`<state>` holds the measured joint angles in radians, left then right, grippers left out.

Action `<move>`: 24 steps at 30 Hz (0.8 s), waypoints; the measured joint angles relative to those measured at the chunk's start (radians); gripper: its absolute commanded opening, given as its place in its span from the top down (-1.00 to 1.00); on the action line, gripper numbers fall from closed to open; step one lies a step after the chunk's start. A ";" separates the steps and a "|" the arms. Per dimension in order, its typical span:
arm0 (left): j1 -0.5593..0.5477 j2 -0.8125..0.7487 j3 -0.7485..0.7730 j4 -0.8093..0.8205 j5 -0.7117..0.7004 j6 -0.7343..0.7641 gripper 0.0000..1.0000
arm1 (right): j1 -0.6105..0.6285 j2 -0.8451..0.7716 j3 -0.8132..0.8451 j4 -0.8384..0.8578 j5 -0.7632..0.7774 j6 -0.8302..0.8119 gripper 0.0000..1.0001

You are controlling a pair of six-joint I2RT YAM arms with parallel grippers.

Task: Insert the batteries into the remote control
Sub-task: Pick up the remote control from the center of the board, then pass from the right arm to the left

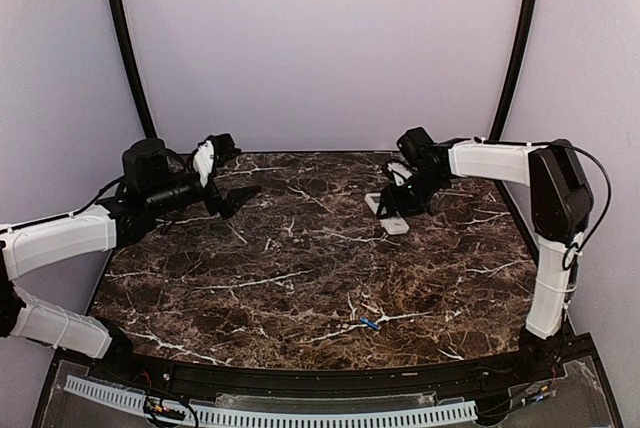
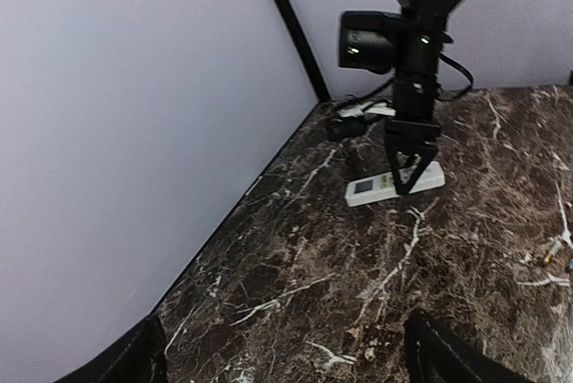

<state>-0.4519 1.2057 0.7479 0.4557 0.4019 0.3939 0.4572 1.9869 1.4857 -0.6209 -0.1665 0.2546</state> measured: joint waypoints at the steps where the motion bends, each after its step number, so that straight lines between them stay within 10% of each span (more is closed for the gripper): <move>1: -0.042 0.000 -0.001 -0.037 0.013 0.075 -0.79 | 0.029 -0.019 -0.002 -0.006 -0.047 -0.022 0.64; 10: -0.395 -0.001 -0.066 -0.291 -0.125 0.595 -0.71 | 0.354 -0.072 0.037 -0.064 -0.366 -0.131 0.67; 24: -0.457 0.005 -0.066 -0.382 -0.247 0.718 0.28 | 0.479 -0.071 0.121 -0.098 -0.475 -0.168 0.69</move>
<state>-0.9085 1.2106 0.6819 0.0734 0.1547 1.1114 0.9363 1.9156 1.6062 -0.7189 -0.6415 0.0868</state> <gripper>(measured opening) 0.464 0.520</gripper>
